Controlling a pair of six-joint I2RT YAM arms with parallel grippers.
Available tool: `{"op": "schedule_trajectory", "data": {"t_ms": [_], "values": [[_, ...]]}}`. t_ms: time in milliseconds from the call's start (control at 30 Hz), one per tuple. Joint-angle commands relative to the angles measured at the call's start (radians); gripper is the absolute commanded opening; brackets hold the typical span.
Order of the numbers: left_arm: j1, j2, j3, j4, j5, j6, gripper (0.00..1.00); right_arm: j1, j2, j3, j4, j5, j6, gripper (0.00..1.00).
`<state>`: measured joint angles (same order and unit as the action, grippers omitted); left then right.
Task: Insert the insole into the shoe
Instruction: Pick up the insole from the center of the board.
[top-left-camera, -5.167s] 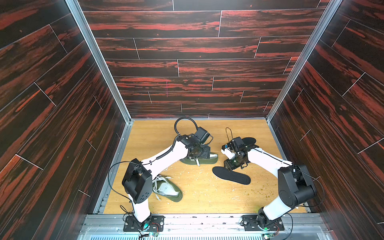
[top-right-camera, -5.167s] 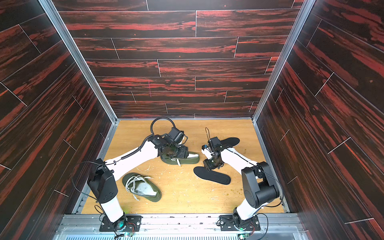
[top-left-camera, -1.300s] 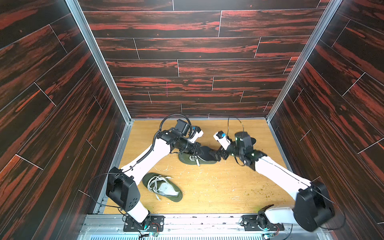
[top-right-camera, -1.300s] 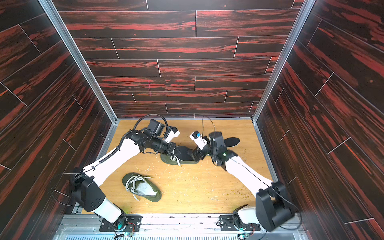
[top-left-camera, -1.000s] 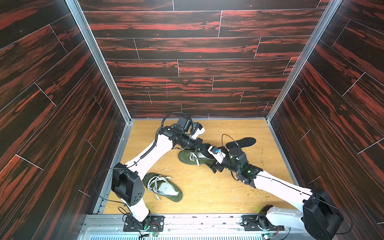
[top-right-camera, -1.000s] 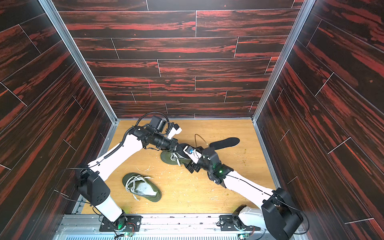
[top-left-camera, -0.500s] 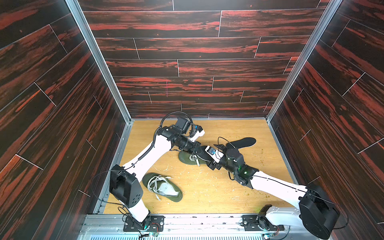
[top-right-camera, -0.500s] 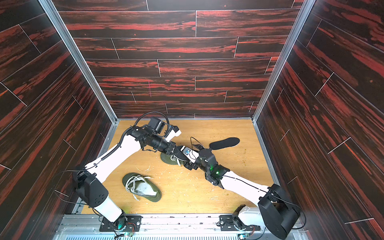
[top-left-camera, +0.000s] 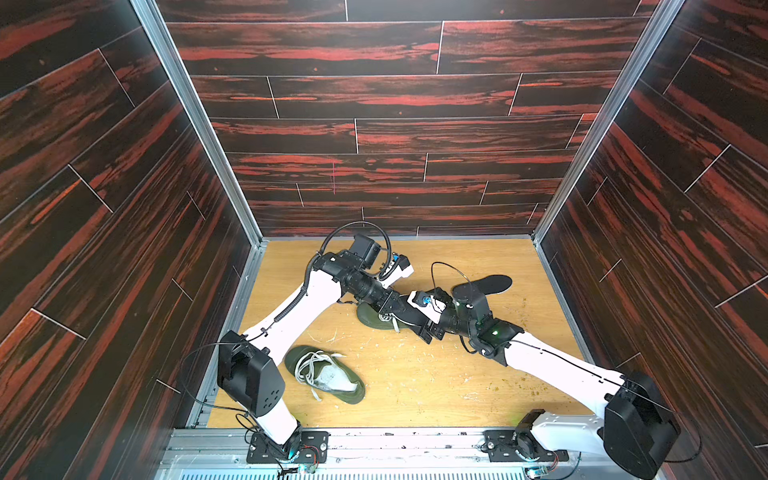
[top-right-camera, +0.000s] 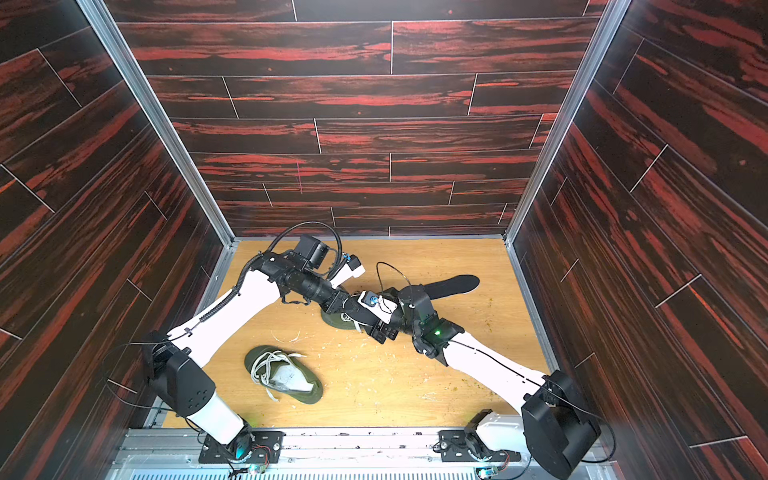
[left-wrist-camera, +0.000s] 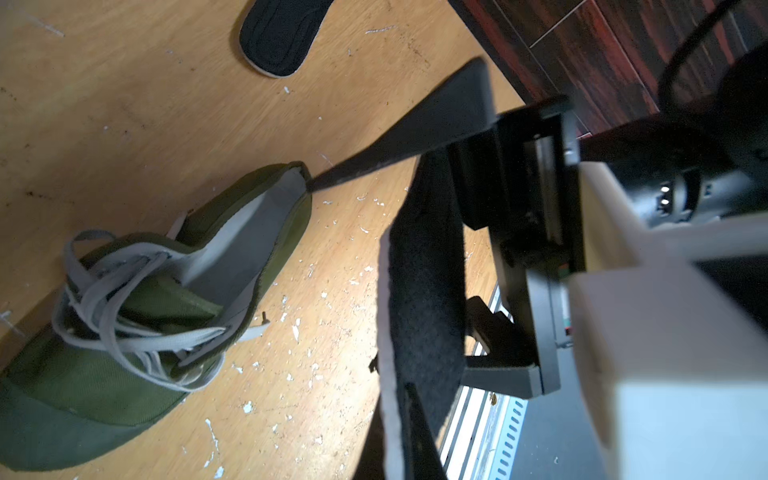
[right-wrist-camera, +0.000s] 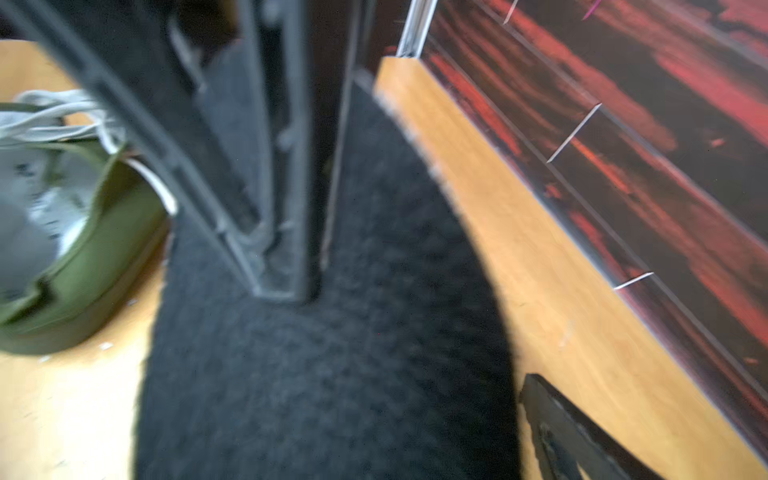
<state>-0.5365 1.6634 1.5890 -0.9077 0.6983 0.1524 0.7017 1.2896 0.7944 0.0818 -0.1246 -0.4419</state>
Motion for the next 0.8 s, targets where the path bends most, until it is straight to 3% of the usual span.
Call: {"op": "schedule_trajectory", "data": {"t_ms": [0, 200, 533, 767], "values": [[0.001, -0.029, 0.035, -0.002, 0.021, 0.032, 0.00, -0.012, -0.021, 0.031, -0.038, -0.064, 0.023, 0.98], [0.008, -0.030, 0.039, 0.034, -0.007, -0.018, 0.00, -0.028, -0.029, 0.026, -0.008, -0.049, 0.038, 0.95], [0.032, -0.026, 0.038, 0.099, 0.146, -0.186, 0.00, -0.027, -0.014, 0.003, 0.051, 0.035, -0.023, 0.98], [0.033, -0.031, 0.057, 0.012, 0.071, -0.123, 0.00, -0.026, -0.027, -0.011, 0.135, 0.062, -0.034, 0.92]]}}
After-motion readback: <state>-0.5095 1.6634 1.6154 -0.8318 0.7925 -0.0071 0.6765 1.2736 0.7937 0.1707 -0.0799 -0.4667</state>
